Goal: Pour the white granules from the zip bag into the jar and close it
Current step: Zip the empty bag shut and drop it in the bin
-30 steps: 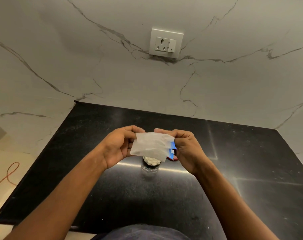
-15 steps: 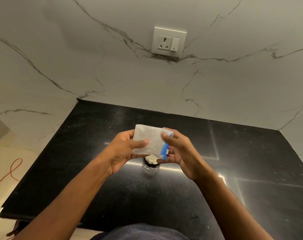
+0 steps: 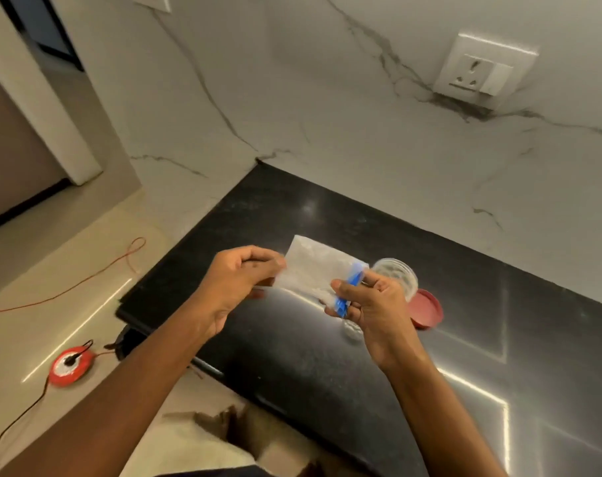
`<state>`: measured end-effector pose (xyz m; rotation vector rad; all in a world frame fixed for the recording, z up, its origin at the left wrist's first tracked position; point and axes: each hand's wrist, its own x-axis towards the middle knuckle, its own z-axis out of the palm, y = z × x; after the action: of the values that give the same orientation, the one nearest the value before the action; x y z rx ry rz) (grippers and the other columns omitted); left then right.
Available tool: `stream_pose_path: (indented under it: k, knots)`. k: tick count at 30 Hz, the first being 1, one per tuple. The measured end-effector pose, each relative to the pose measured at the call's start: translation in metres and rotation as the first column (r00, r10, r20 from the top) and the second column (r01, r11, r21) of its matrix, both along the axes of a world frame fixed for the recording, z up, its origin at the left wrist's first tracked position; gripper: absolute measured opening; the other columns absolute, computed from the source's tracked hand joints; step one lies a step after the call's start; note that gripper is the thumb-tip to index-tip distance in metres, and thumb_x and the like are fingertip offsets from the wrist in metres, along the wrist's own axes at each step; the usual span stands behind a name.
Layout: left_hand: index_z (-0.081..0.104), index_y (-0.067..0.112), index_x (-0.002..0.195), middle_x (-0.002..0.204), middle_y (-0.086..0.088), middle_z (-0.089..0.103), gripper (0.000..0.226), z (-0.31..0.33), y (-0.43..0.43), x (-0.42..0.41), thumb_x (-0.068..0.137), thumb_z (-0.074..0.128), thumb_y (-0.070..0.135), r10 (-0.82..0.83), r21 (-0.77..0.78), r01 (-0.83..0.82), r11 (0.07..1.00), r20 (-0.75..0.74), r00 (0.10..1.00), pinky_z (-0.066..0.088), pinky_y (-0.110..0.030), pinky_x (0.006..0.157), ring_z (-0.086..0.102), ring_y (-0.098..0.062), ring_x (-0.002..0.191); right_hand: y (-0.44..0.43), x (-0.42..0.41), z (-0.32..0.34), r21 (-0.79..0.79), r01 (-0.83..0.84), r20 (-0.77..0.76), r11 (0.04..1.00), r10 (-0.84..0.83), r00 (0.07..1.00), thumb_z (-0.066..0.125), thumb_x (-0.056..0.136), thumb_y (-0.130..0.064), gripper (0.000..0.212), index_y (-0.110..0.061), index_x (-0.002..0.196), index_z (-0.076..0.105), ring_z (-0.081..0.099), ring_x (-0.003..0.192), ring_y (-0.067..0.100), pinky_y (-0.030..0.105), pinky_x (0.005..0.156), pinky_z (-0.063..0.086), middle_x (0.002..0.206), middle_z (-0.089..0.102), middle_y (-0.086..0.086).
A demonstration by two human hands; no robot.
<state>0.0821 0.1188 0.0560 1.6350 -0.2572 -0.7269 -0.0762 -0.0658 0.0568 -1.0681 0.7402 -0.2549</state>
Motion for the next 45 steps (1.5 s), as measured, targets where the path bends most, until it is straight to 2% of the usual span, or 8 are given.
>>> stream_pose_path:
  k: [13, 15, 19, 24, 33, 37, 40, 45]
  knots:
    - [0.079, 0.026, 0.1, 0.093, 0.004, 0.082, 0.009, -0.092, 0.24, 0.159, 0.092, 0.077, 0.021, 0.349, 0.149, -0.331, 0.932, -0.117, 0.93, 0.056, -0.027, 0.07, 0.079, -0.013, 0.084, 0.212, 0.182, -0.048, -0.263, -0.181, -0.083, 0.948, 0.164, 0.983, 0.076, 0.092, -0.009, 0.015, -0.01, 0.108, 0.076, 0.078, 0.095, 0.027, 0.036, 0.072, 0.064, 0.108, 0.08, 0.007]
    - [0.078, 0.029, 0.101, 0.093, 0.005, 0.082, 0.012, -0.105, 0.281, 0.188, 0.091, 0.078, 0.022, 0.37, 0.165, -0.349, 0.922, -0.12, 0.921, 0.055, -0.028, 0.068, 0.079, -0.01, 0.08, 0.263, 0.228, -0.06, -0.418, -0.203, -0.161, 0.885, 0.147, 0.976, 0.076, 0.091, -0.01, 0.005, -0.011, 0.095, 0.073, 0.077, 0.08, 0.027, 0.031, 0.062, 0.062, 0.092, 0.079, 0.008]
    - [0.073, 0.031, 0.108, 0.094, 0.004, 0.079, 0.017, -0.129, 0.353, 0.237, 0.094, 0.076, 0.022, 0.42, 0.221, -0.393, 0.893, -0.091, 0.903, 0.053, -0.026, 0.068, 0.075, -0.015, 0.092, 0.352, 0.305, -0.095, -0.679, -0.359, -0.304, 0.64, 0.2, 0.932, 0.068, 0.091, -0.017, 0.031, -0.031, 0.071, 0.048, 0.056, 0.053, 0.006, 0.011, 0.048, 0.041, 0.066, 0.06, -0.015]
    - [0.069, 0.026, 0.112, 0.104, -0.001, 0.075, 0.022, -0.172, 0.415, 0.28, 0.093, 0.074, 0.017, 0.349, 0.322, -0.301, 0.898, -0.103, 0.932, 0.051, -0.031, 0.074, 0.071, -0.019, 0.097, 0.419, 0.373, -0.176, -0.626, -0.647, -0.618, 0.436, 0.229, 0.752, 0.061, 0.092, -0.016, 0.006, -0.014, 0.095, 0.056, 0.051, 0.068, 0.016, 0.021, 0.053, 0.033, 0.078, 0.052, -0.007]
    - [0.069, 0.017, 0.115, 0.104, -0.008, 0.071, 0.02, -0.323, 0.439, 0.308, 0.096, 0.075, 0.019, 0.243, 0.359, -0.124, 0.925, -0.308, 0.92, 0.047, -0.027, 0.076, 0.065, -0.013, 0.09, 0.42, 0.417, -0.373, -0.344, -0.579, -0.791, 0.739, 0.104, 0.603, 0.071, 0.091, -0.008, 0.015, 0.004, 0.097, 0.066, 0.068, 0.084, 0.032, 0.045, 0.074, 0.062, 0.09, 0.068, 0.015]
    - [0.068, 0.017, 0.119, 0.106, -0.006, 0.073, 0.025, -0.407, 0.437, 0.308, 0.095, 0.075, 0.021, 0.219, 0.356, -0.067, 0.932, -0.406, 0.888, 0.048, -0.026, 0.075, 0.066, -0.013, 0.094, 0.407, 0.426, -0.47, -0.302, -0.539, -0.829, 0.786, 0.063, 0.556, 0.073, 0.09, -0.006, 0.012, 0.002, 0.097, 0.066, 0.065, 0.068, 0.023, 0.046, 0.07, 0.064, 0.09, 0.067, 0.016]
    - [0.067, 0.018, 0.121, 0.108, -0.005, 0.075, 0.026, -0.481, 0.431, 0.309, 0.096, 0.075, 0.023, 0.223, 0.343, -0.062, 0.937, -0.455, 0.862, 0.049, -0.027, 0.078, 0.068, -0.012, 0.097, 0.399, 0.429, -0.554, -0.283, -0.565, -0.858, 0.775, 0.058, 0.51, 0.073, 0.089, -0.005, 0.012, -0.002, 0.093, 0.062, 0.07, 0.081, 0.035, 0.048, 0.073, 0.063, 0.095, 0.068, 0.02]
    - [0.067, 0.024, 0.117, 0.107, 0.0, 0.076, 0.023, -0.577, 0.422, 0.305, 0.096, 0.076, 0.028, 0.237, 0.347, -0.063, 0.936, -0.486, 0.841, 0.053, -0.028, 0.08, 0.069, -0.01, 0.099, 0.39, 0.426, -0.667, -0.248, -0.515, -0.873, 0.821, 0.041, 0.486, 0.068, 0.094, -0.013, 0.041, -0.006, 0.132, 0.056, 0.067, 0.105, 0.042, 0.053, 0.087, 0.061, 0.124, 0.064, 0.019]
